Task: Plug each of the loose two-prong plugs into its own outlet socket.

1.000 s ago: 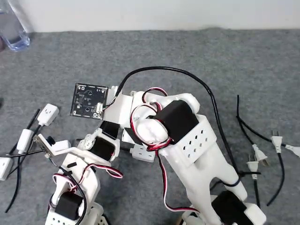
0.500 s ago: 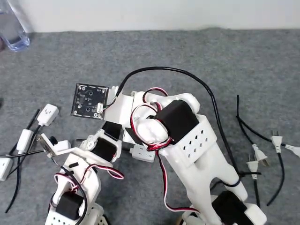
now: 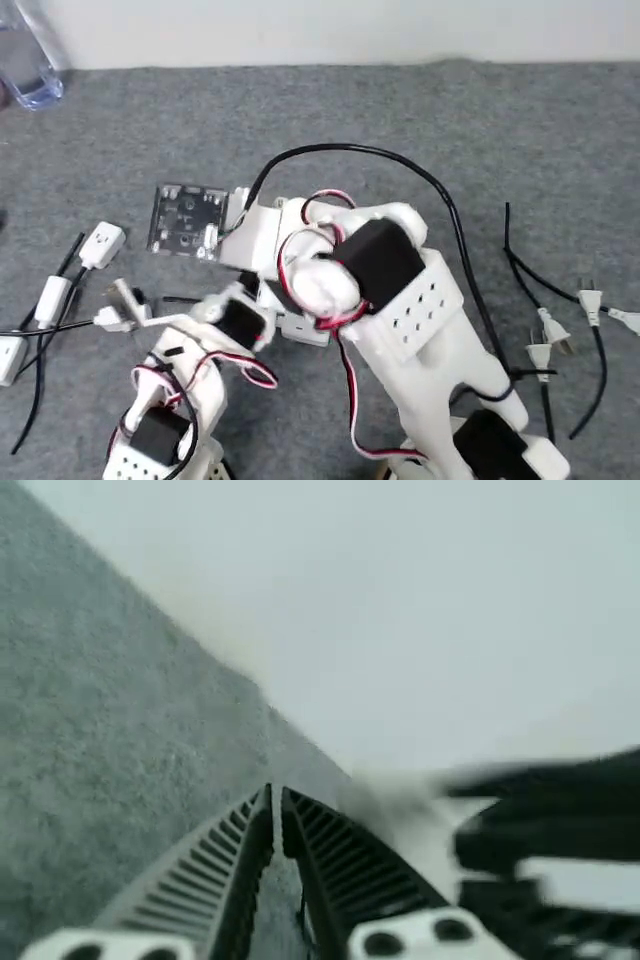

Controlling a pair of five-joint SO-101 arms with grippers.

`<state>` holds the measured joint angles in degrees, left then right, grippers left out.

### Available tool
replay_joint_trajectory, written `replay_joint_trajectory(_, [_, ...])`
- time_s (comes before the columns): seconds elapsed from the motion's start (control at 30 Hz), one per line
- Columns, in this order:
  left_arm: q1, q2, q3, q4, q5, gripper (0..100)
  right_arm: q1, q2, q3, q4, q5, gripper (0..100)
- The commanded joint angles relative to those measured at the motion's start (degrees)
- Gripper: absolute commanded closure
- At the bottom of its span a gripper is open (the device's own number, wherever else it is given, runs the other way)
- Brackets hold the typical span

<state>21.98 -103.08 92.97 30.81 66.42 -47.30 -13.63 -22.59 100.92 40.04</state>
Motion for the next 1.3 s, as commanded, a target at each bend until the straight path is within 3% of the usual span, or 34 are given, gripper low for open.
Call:
replay_joint_trajectory(0.0, [-2.6,-0.5,-2.9,-0.4,-0.5,99,-0.1,-2.4,-3.1,1.9,-0.6,99.1])
replay_joint_trajectory(0.43, [-7.8,-0.5,-3.5,-0.2,-0.6,99,8.5,-1.6,-1.4,1.5,1.3,99.1])
replay_joint_trajectory(0.6, [-23.6,-1.2,-6.9,-1.4,-1.5,99,11.1,1.4,5.9,-3.9,4.3,99.1])
replay_joint_trajectory(0.73, [-37.9,-1.3,-5.9,-1.1,-8.6,99,12.4,7.8,8.1,-9.3,4.8,98.5])
replay_joint_trajectory(0.87, [-50.4,-1.3,1.0,2.7,-14.6,99,11.3,15.2,7.8,-12.9,4.1,88.6])
replay_joint_trajectory(0.97, [-57.8,-1.2,3.5,5.6,-19.7,99,10.2,20.4,4.6,-14.5,1.2,80.1])
replay_joint_trajectory(1.13, [-69.2,-1.1,3.5,10.5,-27.3,99,6.9,30.8,-4.1,-14.9,0.5,79.8])
replay_joint_trajectory(1.27, [-79.4,-1.2,3.5,11.5,-28.9,99,4.5,40.9,-12.7,-14.9,0.3,79.8])
